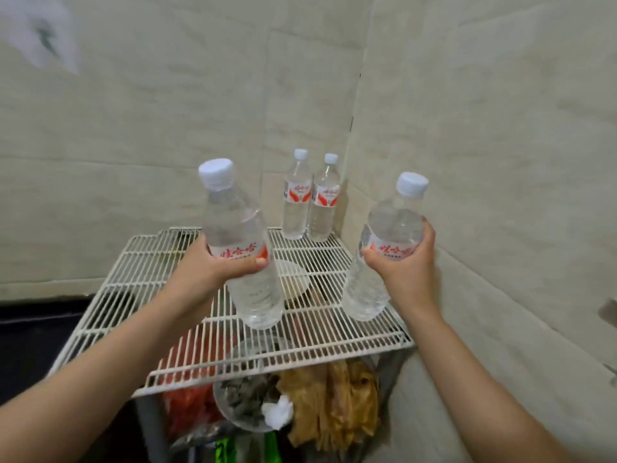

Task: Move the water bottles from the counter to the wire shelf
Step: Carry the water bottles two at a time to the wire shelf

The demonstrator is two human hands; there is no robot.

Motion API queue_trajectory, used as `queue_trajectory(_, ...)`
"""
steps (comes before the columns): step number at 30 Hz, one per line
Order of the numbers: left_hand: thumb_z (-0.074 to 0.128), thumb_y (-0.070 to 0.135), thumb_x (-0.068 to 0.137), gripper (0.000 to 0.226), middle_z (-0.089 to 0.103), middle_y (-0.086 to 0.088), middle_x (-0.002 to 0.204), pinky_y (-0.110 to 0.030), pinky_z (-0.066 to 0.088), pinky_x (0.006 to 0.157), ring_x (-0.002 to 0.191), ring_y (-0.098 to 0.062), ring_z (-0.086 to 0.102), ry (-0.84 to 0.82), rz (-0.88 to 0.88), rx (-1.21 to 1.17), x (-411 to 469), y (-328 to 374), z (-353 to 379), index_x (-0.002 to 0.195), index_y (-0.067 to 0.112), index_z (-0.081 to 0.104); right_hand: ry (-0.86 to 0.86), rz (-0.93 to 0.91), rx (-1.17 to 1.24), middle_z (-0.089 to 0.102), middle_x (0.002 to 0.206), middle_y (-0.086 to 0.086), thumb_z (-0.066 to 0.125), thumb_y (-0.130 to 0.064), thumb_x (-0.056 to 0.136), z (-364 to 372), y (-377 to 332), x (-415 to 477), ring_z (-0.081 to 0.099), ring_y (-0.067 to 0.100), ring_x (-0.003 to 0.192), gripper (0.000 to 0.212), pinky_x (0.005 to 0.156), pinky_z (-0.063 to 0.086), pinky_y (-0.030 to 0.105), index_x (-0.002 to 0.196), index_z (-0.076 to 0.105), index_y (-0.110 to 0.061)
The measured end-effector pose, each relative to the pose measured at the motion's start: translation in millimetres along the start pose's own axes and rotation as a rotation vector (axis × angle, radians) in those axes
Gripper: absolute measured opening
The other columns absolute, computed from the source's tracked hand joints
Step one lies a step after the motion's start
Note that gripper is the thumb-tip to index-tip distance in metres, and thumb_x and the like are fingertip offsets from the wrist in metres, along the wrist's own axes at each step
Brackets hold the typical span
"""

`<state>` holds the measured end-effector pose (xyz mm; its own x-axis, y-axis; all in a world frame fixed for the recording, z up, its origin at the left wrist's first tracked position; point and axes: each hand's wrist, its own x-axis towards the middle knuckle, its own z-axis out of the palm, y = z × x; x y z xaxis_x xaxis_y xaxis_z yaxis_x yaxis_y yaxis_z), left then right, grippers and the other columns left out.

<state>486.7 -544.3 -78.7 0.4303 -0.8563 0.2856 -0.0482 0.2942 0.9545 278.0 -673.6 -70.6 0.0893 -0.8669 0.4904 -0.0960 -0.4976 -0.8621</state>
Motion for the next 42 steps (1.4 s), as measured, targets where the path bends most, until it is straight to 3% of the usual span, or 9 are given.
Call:
queue_trajectory(3, 0.084, 0.02, 0.039, 0.078, 0.068, -0.009, 0.1, -0.042, 0.05, 0.089, 0.097, -0.026, 0.065, 0.033, -0.057, 0.068, 25, -7, -5, 0.111, 0.007, 0.057, -0.052, 0.079, -0.01, 0.051, 0.116, -0.001, 0.078, -0.007, 0.066, 22, 18, 29, 0.051, 0.014, 0.102, 0.08, 0.083, 0.04, 0.023, 0.131, 0.034, -0.019)
queue_trajectory(12, 0.074, 0.003, 0.06, 0.05, 0.065, -0.006, 0.095, -0.038, 0.049, 0.083, 0.094, -0.025, 0.062, 0.068, -0.173, 0.085, 88, -30, -37, 0.106, 0.012, 0.056, -0.081, 0.146, -0.063, 0.055, 0.124, 0.007, 0.077, -0.01, 0.067, 79, 52, 97, 0.055, 0.02, 0.106, 0.081, 0.088, 0.046, 0.031, 0.134, 0.032, -0.019)
queue_trajectory(18, 0.08, 0.008, 0.055, 0.059, 0.066, -0.007, 0.091, -0.031, 0.048, 0.07, 0.088, -0.024, 0.063, 0.07, -0.174, 0.088, 126, -38, -54, 0.108, 0.008, 0.055, -0.104, 0.124, -0.049, 0.052, 0.112, -0.004, 0.08, -0.01, 0.063, 117, 67, 145, 0.053, 0.017, 0.103, 0.083, 0.095, 0.047, 0.04, 0.131, 0.034, -0.02)
queue_trajectory(23, 0.077, 0.003, 0.062, 0.051, 0.067, -0.006, 0.094, -0.027, 0.048, 0.068, 0.088, -0.021, 0.063, 0.043, -0.179, 0.094, 155, -49, -49, 0.108, 0.01, 0.055, -0.146, 0.14, -0.08, 0.057, 0.112, -0.008, 0.084, -0.02, 0.055, 134, 95, 163, 0.058, 0.018, 0.105, 0.081, 0.095, 0.049, 0.046, 0.122, 0.039, -0.03)
queue_trajectory(27, 0.077, 0.001, 0.062, 0.05, 0.067, -0.005, 0.095, -0.023, 0.049, 0.064, 0.088, -0.019, 0.063, 0.01, -0.176, 0.071, 175, -61, -34, 0.105, 0.015, 0.055, -0.174, 0.184, -0.066, 0.059, 0.11, -0.011, 0.083, -0.03, 0.046, 136, 112, 167, 0.06, 0.016, 0.104, 0.073, 0.092, 0.051, 0.048, 0.096, 0.039, -0.058)
queue_trajectory(32, 0.08, 0.004, 0.058, 0.061, 0.067, -0.006, 0.104, -0.027, 0.051, 0.069, 0.092, -0.019, 0.063, -0.031, -0.157, 0.071, 209, -76, 1, 0.112, 0.013, 0.054, -0.25, 0.251, -0.134, 0.052, 0.123, -0.004, 0.085, -0.011, 0.053, 132, 108, 164, 0.054, 0.02, 0.114, 0.1, 0.099, 0.046, 0.047, 0.131, 0.026, -0.034)
queue_trajectory(36, 0.081, 0.003, 0.056, 0.063, 0.068, -0.006, 0.105, -0.031, 0.053, 0.077, 0.093, -0.018, 0.063, -0.02, -0.115, 0.075, 231, -88, 30, 0.112, 0.014, 0.055, -0.25, 0.266, -0.206, 0.049, 0.124, -0.006, 0.084, -0.011, 0.056, 132, 116, 150, 0.052, 0.016, 0.115, 0.114, 0.102, 0.043, 0.042, 0.143, 0.013, -0.031)
queue_trajectory(39, 0.082, 0.004, 0.056, 0.064, 0.066, 0.002, 0.104, -0.033, 0.052, 0.084, 0.096, -0.016, 0.062, -0.013, -0.091, 0.095, 238, -98, 47, 0.11, 0.02, 0.052, -0.215, 0.278, -0.224, 0.054, 0.127, -0.003, 0.084, -0.014, 0.057, 133, 120, 149, 0.056, 0.017, 0.111, 0.109, 0.1, 0.045, 0.042, 0.143, 0.019, -0.026)
queue_trajectory(42, 0.081, 0.003, 0.057, 0.067, 0.066, 0.001, 0.106, -0.033, 0.051, 0.085, 0.098, -0.017, 0.062, 0.013, -0.076, 0.07, 244, -100, 58, 0.114, 0.019, 0.051, -0.196, 0.284, -0.249, 0.061, 0.114, -0.003, 0.083, -0.019, 0.061, 134, 118, 150, 0.056, 0.011, 0.096, 0.083, 0.095, 0.047, 0.037, 0.13, 0.037, -0.025)
